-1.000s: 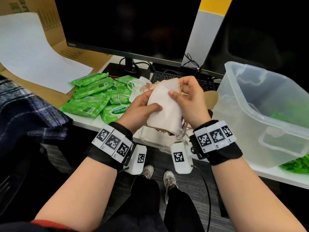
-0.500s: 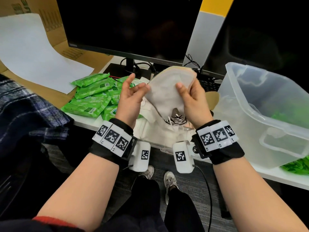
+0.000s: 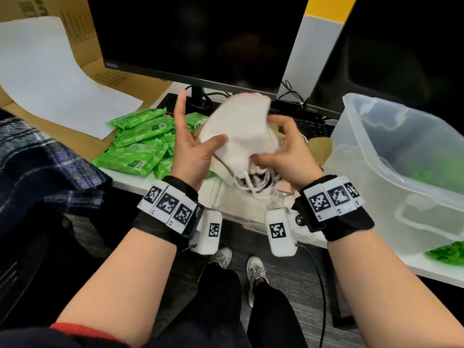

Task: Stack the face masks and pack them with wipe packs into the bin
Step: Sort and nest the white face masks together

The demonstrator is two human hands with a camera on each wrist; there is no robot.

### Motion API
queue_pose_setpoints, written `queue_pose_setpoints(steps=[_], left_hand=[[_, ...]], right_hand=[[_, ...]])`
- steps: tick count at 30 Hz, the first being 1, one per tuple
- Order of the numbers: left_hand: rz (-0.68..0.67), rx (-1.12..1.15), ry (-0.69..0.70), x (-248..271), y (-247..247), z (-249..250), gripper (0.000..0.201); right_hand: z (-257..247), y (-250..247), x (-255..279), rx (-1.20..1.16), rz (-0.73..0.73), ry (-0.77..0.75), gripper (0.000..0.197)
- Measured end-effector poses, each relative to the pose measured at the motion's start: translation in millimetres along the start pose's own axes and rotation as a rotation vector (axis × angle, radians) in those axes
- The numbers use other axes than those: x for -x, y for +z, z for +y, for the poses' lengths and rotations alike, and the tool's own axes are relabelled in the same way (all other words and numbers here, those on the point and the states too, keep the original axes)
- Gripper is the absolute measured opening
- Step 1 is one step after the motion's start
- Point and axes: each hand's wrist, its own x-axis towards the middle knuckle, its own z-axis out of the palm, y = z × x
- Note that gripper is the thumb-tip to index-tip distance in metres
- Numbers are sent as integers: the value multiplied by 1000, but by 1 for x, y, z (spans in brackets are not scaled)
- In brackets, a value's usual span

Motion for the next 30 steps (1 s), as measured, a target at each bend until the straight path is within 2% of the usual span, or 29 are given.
queue_pose_setpoints(steps=[2, 4, 6, 8, 12, 14, 17, 20, 22, 26, 30], left_hand=[[-56, -58, 38, -3, -11, 5, 83], [-165, -147, 16, -5, -17, 10, 61], [-271, -287, -65, -7, -20, 14, 48], [-223, -360, -110, -11, -24, 15, 43], [106, -225, -78, -24, -42, 21, 31], [194, -200, -43, -29, -49, 23, 26], [276, -240, -10, -31, -54, 22, 27], [298, -254, -4, -32, -55, 17, 34], [297, -262, -15, -31, -53, 15, 34], [278, -257, -35, -31, -50, 11, 35], [266, -264, -47, -30, -50, 7, 36]], right_hand=[[-4, -5, -5, -64, 167, -29, 63], [-8, -7, -11, -98, 289, -62, 54], [-9, -3, -16, -84, 286, -73, 47], [-7, 4, -23, -55, 205, -61, 41], [5, 14, -39, 114, 127, -34, 35], [12, 20, -48, 337, 88, -18, 40], [25, 32, -61, 819, -165, 34, 57], [32, 44, -67, 1171, -438, 155, 74], [34, 52, -69, 1311, -517, 206, 79], [42, 62, -74, 1442, -542, 224, 80], [48, 69, -79, 1403, -508, 207, 82]])
